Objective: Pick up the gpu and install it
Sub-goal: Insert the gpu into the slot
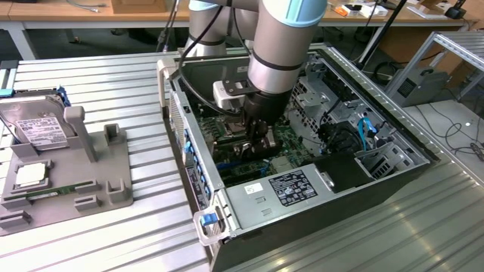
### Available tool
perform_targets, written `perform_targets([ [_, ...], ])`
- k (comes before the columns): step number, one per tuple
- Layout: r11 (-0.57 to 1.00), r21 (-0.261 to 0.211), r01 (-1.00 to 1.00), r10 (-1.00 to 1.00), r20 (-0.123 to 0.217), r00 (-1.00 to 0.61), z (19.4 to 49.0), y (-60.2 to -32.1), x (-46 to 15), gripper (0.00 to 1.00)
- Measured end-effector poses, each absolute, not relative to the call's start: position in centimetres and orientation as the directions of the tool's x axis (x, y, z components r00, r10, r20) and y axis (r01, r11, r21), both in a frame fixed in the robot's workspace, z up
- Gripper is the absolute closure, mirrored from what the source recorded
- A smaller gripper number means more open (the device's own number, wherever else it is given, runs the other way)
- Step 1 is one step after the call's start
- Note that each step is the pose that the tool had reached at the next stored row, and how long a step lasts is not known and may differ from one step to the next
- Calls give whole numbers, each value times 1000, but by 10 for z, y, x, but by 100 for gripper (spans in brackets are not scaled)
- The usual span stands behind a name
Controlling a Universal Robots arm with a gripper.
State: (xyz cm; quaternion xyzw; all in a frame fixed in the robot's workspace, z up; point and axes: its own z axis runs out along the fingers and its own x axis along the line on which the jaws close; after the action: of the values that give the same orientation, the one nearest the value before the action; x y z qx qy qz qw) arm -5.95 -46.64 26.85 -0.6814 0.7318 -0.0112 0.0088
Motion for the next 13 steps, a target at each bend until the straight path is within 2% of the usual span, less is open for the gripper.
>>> perform_targets([
  [13,73,-28,-997,-997,2,-73,270,-460,-67,73],
])
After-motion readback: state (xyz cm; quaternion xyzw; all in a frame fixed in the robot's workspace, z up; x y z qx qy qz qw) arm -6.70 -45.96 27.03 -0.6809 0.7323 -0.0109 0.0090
